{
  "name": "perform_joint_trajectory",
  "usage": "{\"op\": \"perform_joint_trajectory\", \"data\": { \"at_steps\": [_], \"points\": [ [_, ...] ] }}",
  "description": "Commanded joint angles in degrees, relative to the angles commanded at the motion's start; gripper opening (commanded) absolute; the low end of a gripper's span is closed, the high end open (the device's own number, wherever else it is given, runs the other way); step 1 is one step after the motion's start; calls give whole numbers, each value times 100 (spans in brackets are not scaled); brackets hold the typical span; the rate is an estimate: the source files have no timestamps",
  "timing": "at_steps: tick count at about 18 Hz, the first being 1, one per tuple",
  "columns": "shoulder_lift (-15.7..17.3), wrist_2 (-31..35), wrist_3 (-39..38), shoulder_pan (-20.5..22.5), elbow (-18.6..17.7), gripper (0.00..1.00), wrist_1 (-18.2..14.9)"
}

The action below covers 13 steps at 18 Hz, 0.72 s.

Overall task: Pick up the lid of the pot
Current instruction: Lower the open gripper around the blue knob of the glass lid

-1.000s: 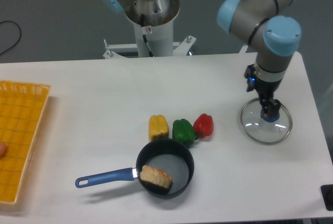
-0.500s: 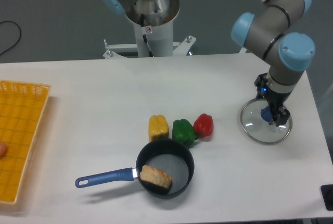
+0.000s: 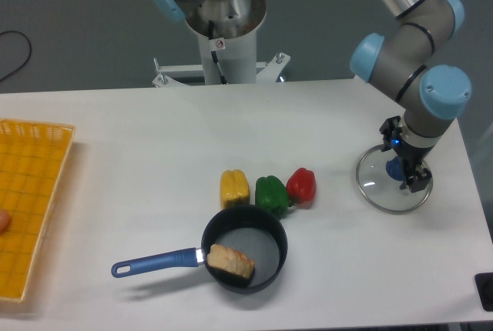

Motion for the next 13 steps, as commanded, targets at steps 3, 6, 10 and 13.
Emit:
{"op": "perform_joint_trajectory", "data": {
  "at_steps": [3,6,10,13],
  "points": [
    [-9,-9,0,27,-9,100,9],
    [-44,-18,0,35,43,100,18],
    [-53,-26,105,53,43,100,18],
    [-132,-26,140,62,43,100,140]
  ]
}}
